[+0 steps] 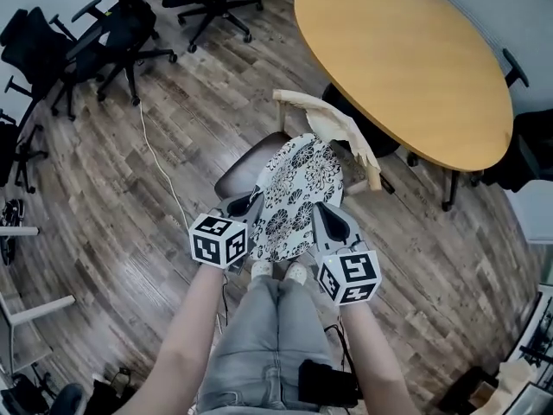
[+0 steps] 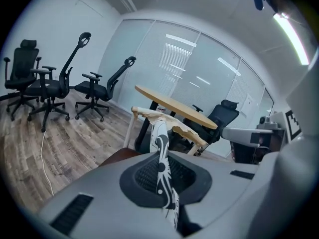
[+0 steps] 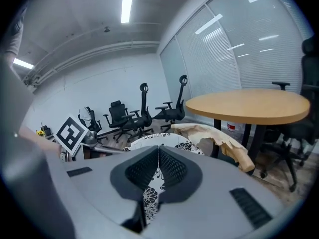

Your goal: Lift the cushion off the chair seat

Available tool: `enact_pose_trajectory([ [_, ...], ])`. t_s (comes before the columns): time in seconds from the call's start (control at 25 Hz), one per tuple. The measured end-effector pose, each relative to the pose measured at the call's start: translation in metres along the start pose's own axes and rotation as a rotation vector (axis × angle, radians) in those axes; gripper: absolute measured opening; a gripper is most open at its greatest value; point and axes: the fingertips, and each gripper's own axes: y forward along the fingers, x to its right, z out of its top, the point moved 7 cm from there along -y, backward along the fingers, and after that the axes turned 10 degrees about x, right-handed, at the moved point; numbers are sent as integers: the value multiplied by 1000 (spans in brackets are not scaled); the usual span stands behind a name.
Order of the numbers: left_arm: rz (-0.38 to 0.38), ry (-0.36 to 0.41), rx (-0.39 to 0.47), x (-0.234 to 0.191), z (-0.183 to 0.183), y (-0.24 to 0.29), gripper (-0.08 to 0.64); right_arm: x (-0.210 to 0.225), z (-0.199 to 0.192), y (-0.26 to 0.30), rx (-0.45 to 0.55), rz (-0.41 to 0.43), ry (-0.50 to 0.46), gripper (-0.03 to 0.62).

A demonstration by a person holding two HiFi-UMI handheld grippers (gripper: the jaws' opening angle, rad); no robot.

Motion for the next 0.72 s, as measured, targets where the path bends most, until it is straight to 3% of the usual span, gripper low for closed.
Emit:
enact_pose_trajectory([
  [0.36,-20,20,35,28,36,-17,11,-2,41,-18,3,6,-41,26],
  [0.72,-41,37,124,56,78,-29,11,-17,77,-33,34,5,-59,26],
])
